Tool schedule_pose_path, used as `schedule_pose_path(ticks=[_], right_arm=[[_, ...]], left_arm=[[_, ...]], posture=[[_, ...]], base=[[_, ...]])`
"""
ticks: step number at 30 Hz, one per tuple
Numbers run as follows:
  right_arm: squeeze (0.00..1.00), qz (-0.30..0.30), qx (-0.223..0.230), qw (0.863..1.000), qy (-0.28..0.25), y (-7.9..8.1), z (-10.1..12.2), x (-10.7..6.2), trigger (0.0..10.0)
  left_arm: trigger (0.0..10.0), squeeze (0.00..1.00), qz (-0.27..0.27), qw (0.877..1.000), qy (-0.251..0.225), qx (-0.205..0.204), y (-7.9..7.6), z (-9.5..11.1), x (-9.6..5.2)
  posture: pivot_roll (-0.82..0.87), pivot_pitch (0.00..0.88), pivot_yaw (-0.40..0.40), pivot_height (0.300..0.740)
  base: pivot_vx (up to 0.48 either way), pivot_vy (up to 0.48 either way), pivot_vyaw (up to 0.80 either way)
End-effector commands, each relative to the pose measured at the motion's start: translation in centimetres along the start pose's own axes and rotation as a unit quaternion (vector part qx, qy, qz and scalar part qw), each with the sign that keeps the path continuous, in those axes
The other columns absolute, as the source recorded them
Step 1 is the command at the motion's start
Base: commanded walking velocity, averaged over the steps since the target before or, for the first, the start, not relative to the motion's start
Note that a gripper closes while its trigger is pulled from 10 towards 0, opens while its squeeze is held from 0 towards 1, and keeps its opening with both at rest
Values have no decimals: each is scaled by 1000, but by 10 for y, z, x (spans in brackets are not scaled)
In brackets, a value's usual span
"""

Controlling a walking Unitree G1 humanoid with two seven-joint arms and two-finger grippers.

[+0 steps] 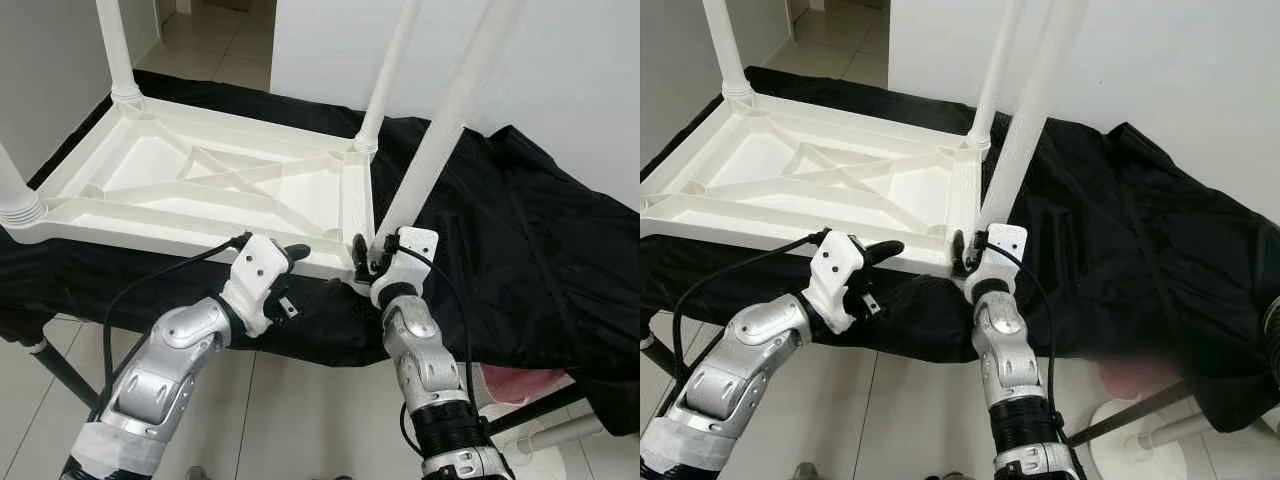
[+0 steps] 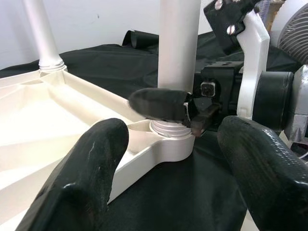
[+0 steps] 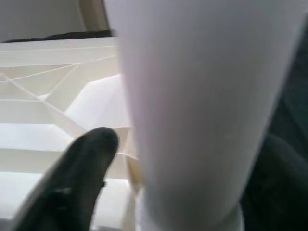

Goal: Building children table

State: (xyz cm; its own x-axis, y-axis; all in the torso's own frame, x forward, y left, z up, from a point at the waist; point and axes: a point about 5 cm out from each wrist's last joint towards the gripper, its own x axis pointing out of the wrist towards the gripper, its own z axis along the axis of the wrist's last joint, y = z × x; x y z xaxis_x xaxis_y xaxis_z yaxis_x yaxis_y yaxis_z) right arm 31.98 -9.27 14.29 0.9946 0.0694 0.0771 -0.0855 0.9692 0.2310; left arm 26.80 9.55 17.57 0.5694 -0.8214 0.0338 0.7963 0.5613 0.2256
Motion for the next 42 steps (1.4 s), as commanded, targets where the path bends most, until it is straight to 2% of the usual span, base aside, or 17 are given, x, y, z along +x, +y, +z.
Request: schedule_pose_path(ticks=[1,4,5,6,10,14,15,16,18,20,28,36,37,38,39,40,42], right_arm=[[1000,12,2,1000,1,-3,0,-2,10000],[1000,19,2,1000,0,-5,1,-3,10000],[698,41,-4,999,-2,-9,3,-3,10000],[0,67,-14,998,-3,-15,4,-4,10000],[0,116,-39,992,-4,-27,4,-7,10000],[0,137,-52,989,-3,-33,4,-8,10000],[0,167,-70,984,2,-41,4,-8,10000],[0,167,-70,984,2,-41,4,-8,10000],[0,215,-99,971,8,-55,7,-8,10000],[0,232,-108,967,9,-58,8,-6,10000],[0,293,-142,945,22,-59,12,4,10000],[0,337,-180,923,34,-52,12,21,10000],[0,343,-188,920,38,-51,11,23,3373],[0,346,-193,917,43,-50,10,24,2431],[0,346,-193,917,43,-50,10,24,2431],[0,347,-196,916,47,-50,9,25,0],[0,349,-196,915,49,-51,8,25,0]], left_arm=[[10000,0,-12,1000,-1,-2,-4,0,3],[10000,0,-11,1000,-1,-4,-4,0,3],[10000,0,-10,1000,-1,-4,-4,0,3],[10000,0,-8,1000,-1,-4,-4,0,4],[10000,0,-6,1000,-2,-3,-3,0,3],[10000,0,-4,1000,-2,-3,-2,0,3],[10000,0,-2,1000,-2,-2,-1,1,3],[10000,0,-2,1000,-2,-2,-1,1,3],[10000,0,2,1000,-3,0,1,2,3],[10000,0,3,1000,-3,0,2,2,3],[10000,0,4,1000,-4,3,4,3,4],[10000,0,2,1000,-5,5,5,5,5],[10000,0,2,1000,-5,5,5,5,5],[10000,0,2,1000,-5,5,5,6,5],[10000,0,2,1000,-5,5,5,6,5],[10000,0,2,1000,-6,5,5,6,5],[10000,0,2,1000,-6,5,5,6,5]], posture=[[88,72,-142,740],[86,74,-142,740],[86,77,-143,740],[86,79,-144,740],[81,84,-137,740],[85,85,-137,740],[86,85,-136,740],[86,85,-136,740],[90,85,-137,740],[89,86,-134,740],[90,88,-130,740],[95,95,-128,740],[96,95,-128,740],[97,95,-129,740],[97,95,-129,740],[98,95,-130,740],[96,96,-131,740]], base=[[0,0,0],[0,0,0],[0,0,0],[0,0,0],[0,0,0],[0,0,0],[0,0,0],[0,0,0],[0,0,0],[0,0,0],[0,0,0],[0,0,0],[0,0,0],[0,0,0],[0,0,0],[0,0,0],[0,0,0]])
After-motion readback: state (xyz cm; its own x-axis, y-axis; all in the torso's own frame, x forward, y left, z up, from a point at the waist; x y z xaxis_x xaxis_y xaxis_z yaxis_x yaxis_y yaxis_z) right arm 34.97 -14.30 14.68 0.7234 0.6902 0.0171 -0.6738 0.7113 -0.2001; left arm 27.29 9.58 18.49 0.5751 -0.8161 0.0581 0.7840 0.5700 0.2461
